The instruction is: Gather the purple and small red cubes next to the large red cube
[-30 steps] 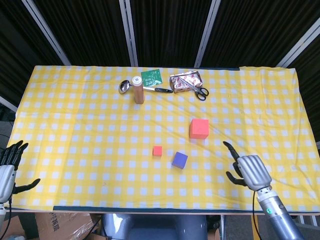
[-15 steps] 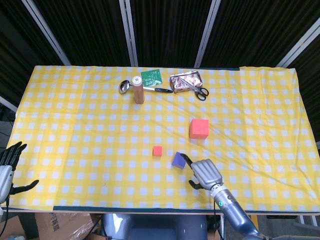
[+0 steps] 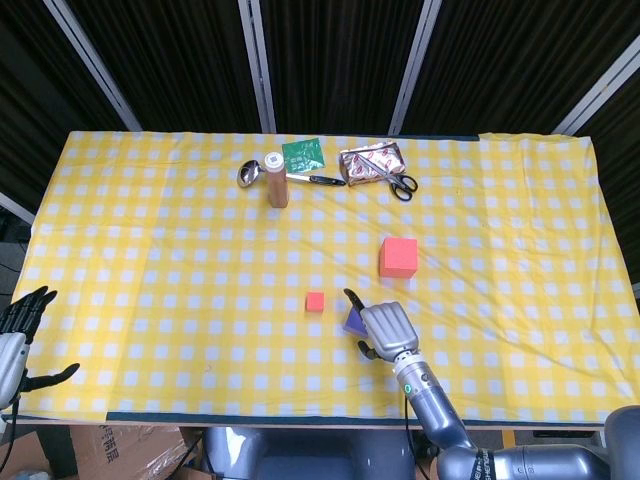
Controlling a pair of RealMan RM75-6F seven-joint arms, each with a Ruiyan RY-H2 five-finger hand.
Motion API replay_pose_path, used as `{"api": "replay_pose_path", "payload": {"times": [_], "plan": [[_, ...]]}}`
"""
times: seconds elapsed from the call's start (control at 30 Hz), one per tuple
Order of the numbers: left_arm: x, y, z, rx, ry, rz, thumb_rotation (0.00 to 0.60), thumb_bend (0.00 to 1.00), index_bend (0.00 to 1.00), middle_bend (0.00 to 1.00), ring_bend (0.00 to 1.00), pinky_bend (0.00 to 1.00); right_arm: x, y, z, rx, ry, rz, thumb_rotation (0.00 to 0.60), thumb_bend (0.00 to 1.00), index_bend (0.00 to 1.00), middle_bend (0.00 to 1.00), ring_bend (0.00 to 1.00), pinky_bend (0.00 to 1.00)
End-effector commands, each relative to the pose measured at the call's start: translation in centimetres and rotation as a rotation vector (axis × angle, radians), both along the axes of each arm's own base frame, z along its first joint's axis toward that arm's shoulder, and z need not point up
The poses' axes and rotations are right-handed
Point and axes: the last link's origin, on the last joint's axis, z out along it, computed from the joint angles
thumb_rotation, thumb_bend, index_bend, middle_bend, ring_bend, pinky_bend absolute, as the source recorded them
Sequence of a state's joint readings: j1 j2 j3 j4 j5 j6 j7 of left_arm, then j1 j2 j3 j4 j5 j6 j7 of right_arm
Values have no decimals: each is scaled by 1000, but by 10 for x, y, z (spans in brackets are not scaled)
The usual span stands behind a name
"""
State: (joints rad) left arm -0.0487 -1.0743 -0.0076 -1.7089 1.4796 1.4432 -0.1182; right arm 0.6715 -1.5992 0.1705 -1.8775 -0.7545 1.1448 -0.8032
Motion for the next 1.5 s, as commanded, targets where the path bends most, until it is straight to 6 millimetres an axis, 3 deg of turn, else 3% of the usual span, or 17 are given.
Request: {"api": "replay_pose_path", "payload": {"times": [0.03, 0.2, 0.5, 0.67, 0.93, 1.2, 1.5], "plan": [[0, 0, 0, -2, -1, 0, 600, 12, 0, 0, 0, 0, 0, -2, -4, 7, 15, -16, 600, 396, 76, 1000, 1000, 951], [1, 0, -1, -9, -3, -4, 600, 12, 0, 0, 0, 0, 2, -4, -12, 15, 22, -39, 600, 395, 100, 1000, 1000, 950], [1, 0, -1, -10, -8, -4, 600, 12, 0, 0, 0, 0, 3, -3, -15, 23, 45, -53, 600, 396, 232, 1000, 1000, 951], [1, 0, -1, -12, -7, -5, 600, 12, 0, 0, 0, 0, 6, 0, -14, 21, 49, -43, 600, 395, 228, 1000, 1000, 951], [1, -1, 0, -8, -7, -6, 600, 12, 0, 0, 0, 0, 8, -4, -8, -17, 46, -44, 600, 396, 124, 1000, 1000, 951], [2, -1, -1, -9, -9, -6, 600, 13, 0, 0, 0, 0, -1, -3, -1, -18, 159, -65, 600, 396, 163, 1000, 1000, 951], [2, -1, -1, -8, -11, -7, 600, 12, 0, 0, 0, 0, 4, 6, -2, 19, 162, -68, 600, 395, 226, 1000, 1000, 950]]}}
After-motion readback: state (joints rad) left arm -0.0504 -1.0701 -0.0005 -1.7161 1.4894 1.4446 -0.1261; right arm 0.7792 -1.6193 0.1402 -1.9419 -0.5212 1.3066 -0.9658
